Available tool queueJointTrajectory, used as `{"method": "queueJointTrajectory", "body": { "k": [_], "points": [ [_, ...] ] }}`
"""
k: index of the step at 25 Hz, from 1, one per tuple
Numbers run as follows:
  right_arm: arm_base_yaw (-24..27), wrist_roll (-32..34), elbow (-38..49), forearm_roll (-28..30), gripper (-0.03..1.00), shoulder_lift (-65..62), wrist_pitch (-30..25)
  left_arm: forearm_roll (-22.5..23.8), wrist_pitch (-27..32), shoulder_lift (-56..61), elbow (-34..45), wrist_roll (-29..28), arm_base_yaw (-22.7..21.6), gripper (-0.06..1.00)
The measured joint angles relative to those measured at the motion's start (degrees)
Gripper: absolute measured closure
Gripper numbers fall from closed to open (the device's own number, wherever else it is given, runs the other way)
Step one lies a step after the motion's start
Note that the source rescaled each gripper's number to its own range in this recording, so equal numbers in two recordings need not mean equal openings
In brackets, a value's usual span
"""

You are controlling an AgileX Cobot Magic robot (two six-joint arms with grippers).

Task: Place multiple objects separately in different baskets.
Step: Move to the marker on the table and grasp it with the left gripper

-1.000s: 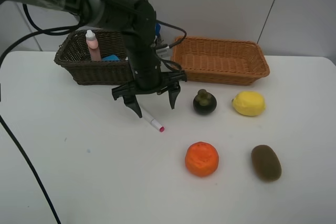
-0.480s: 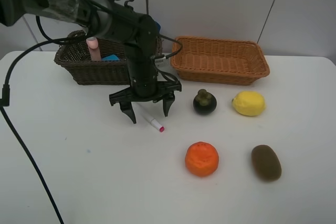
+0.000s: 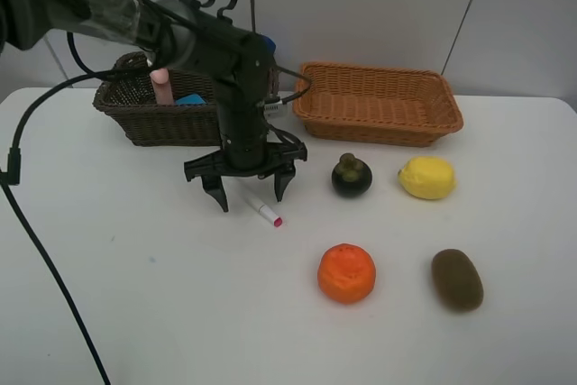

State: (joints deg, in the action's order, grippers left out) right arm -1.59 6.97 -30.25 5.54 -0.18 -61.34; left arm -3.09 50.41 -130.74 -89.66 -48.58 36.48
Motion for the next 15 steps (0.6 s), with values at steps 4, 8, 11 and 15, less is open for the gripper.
{"method": "queueJointTrajectory", "body": {
  "k": [4, 8, 11, 15],
  "points": [
    [0.0, 0.0, 0.0, 0.0, -0.03, 0.0, 0.0, -0.2, -0.7, -1.0, 0.0, 0.1, 0.0, -0.02],
    [0.0, 0.0, 0.0, 0.0, -0.03, 0.0, 0.0, -0.2, -0.7, -1.1, 0.0, 1.7, 0.0, -0.02],
    [0.0, 0.0, 0.0, 0.0, -0.03, 0.0, 0.0, -0.2, -0.5, -1.1, -0.1, 1.7, 0.0, -0.02],
    [0.0, 0.0, 0.0, 0.0, -0.03, 0.0, 0.0, -0.7, -0.1, -1.3, -0.2, 1.5, 0.0, 0.2]
  ]
}}
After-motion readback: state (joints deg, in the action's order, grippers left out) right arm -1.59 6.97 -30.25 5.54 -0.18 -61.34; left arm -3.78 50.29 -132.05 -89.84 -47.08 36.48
